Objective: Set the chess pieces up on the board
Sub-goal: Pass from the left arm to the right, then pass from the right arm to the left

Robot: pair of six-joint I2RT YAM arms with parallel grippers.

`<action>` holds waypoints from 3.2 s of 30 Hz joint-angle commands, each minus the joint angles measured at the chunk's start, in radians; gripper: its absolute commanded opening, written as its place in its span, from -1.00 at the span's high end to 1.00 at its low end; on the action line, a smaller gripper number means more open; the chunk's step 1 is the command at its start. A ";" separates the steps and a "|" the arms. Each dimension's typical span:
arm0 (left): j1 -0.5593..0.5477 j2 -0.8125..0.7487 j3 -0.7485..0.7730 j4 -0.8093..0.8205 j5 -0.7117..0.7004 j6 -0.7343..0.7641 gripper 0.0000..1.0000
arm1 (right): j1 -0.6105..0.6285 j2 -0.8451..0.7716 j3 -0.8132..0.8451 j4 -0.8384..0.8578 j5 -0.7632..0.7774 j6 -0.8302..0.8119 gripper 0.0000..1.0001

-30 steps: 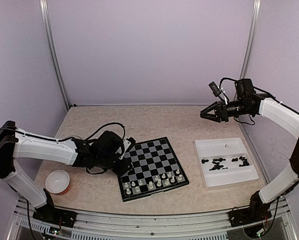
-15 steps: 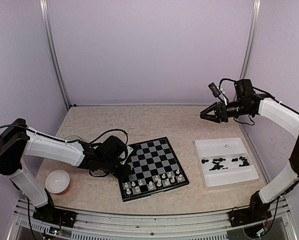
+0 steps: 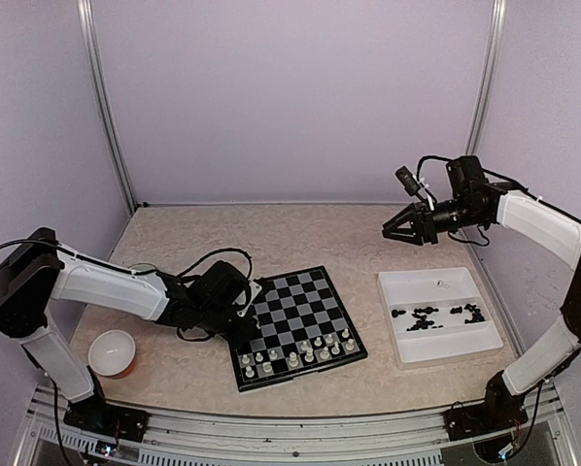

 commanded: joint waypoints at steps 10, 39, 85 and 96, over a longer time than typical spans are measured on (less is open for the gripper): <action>0.008 0.009 0.315 -0.267 0.452 0.090 0.82 | 0.398 0.036 0.125 -0.257 0.332 -0.502 0.31; 0.066 0.039 0.414 -0.165 0.838 -0.053 0.81 | 0.815 0.173 0.216 -0.197 0.877 -0.575 0.25; -0.060 -0.220 0.117 0.603 0.200 -0.113 0.18 | 0.423 0.162 0.149 0.138 -0.137 0.158 0.81; -0.053 -0.165 0.166 0.609 0.271 -0.107 0.39 | 0.423 0.155 0.127 0.139 -0.142 0.151 0.77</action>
